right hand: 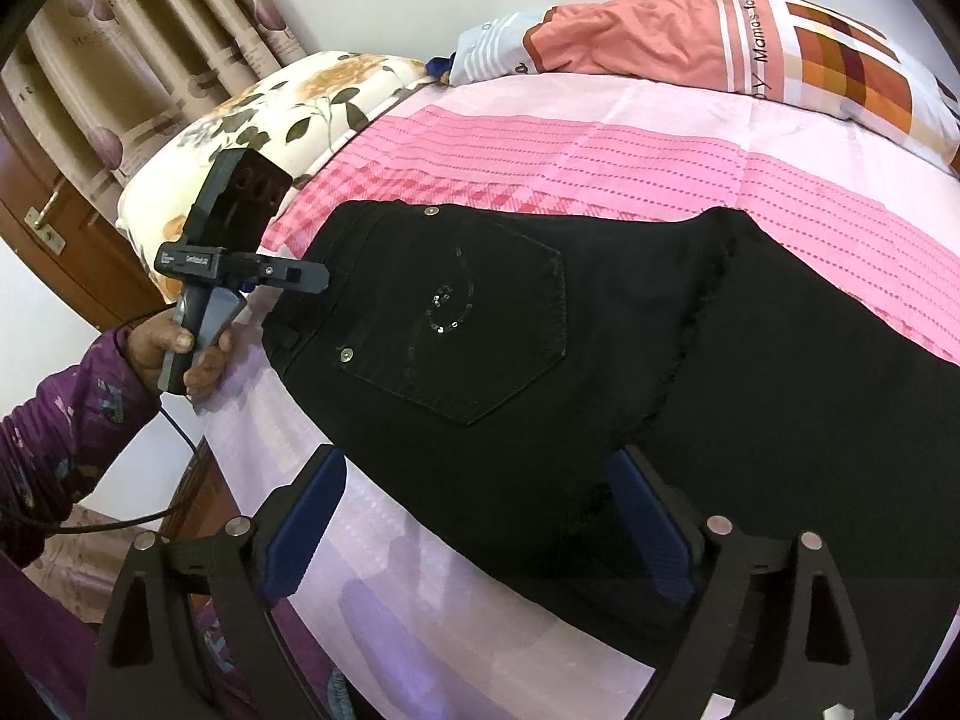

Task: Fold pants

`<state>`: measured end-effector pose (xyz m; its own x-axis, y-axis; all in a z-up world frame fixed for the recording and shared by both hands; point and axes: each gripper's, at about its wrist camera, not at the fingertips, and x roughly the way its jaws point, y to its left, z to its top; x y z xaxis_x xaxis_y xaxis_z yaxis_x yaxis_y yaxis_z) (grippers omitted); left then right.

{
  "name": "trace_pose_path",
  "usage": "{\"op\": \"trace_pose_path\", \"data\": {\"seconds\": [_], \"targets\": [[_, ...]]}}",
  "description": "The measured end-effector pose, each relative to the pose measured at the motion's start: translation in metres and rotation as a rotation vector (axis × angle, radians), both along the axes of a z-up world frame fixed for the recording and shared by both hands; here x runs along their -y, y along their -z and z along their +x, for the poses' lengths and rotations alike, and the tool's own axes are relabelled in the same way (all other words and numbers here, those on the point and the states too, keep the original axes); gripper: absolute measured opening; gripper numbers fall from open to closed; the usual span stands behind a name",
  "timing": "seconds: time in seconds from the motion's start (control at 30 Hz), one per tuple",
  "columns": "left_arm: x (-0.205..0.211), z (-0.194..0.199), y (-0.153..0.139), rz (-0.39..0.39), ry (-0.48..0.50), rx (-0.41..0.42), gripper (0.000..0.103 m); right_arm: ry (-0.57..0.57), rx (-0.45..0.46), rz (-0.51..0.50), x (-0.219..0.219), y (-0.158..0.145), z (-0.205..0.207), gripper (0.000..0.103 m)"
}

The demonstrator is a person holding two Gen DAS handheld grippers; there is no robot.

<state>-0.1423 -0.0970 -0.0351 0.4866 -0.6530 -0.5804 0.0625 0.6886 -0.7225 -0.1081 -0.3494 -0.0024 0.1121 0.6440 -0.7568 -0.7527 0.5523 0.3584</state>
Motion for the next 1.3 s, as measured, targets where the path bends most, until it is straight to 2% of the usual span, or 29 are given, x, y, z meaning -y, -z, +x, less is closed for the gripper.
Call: {"op": "trace_pose_path", "data": {"seconds": [0.07, 0.13, 0.17, 0.23, 0.3, 0.33, 0.4, 0.47, 0.6, 0.9, 1.17, 1.3], "targets": [[-0.007, 0.000, 0.001, -0.056, -0.062, -0.047, 0.086, 0.008, -0.008, 0.006, 0.001, 0.001, 0.001, 0.090], [-0.006, 0.001, 0.001, -0.071, -0.089, -0.058, 0.079, 0.023, -0.026, 0.016, 0.003, 0.002, 0.003, 0.090], [-0.002, 0.001, -0.001, -0.057, -0.094, -0.052, 0.071, 0.032, -0.034, 0.024, 0.005, 0.003, 0.005, 0.090], [0.006, -0.001, -0.007, -0.049, -0.113, -0.029, 0.071, 0.048, -0.049, 0.040, 0.007, 0.003, 0.007, 0.090], [0.011, -0.005, -0.019, -0.088, -0.134, 0.007, 0.068, 0.061, -0.067, 0.059, 0.011, 0.004, 0.011, 0.090], [0.014, -0.007, -0.027, -0.104, -0.144, 0.029, 0.062, 0.069, -0.078, 0.071, 0.013, 0.004, 0.013, 0.090], [0.025, -0.012, -0.047, -0.090, -0.159, 0.065, 0.034, 0.085, -0.100, 0.091, 0.016, 0.005, 0.017, 0.090], [0.039, -0.012, -0.062, -0.100, -0.139, 0.086, 0.028, 0.101, -0.128, 0.122, 0.022, 0.006, 0.021, 0.091], [0.074, -0.002, -0.082, -0.085, -0.072, 0.096, 0.028, 0.121, -0.165, 0.192, 0.032, 0.004, 0.027, 0.091], [0.126, 0.024, -0.079, -0.163, -0.057, 0.077, 0.028, 0.071, -0.166, 0.312, 0.054, -0.007, 0.025, 0.091], [0.164, 0.047, -0.070, -0.325, -0.092, 0.060, 0.028, 0.033, -0.237, 0.418, 0.071, -0.006, 0.031, 0.092], [0.193, 0.073, -0.065, -0.394, -0.078, 0.046, 0.028, 0.008, -0.237, 0.454, 0.089, -0.008, 0.038, 0.092]]}}
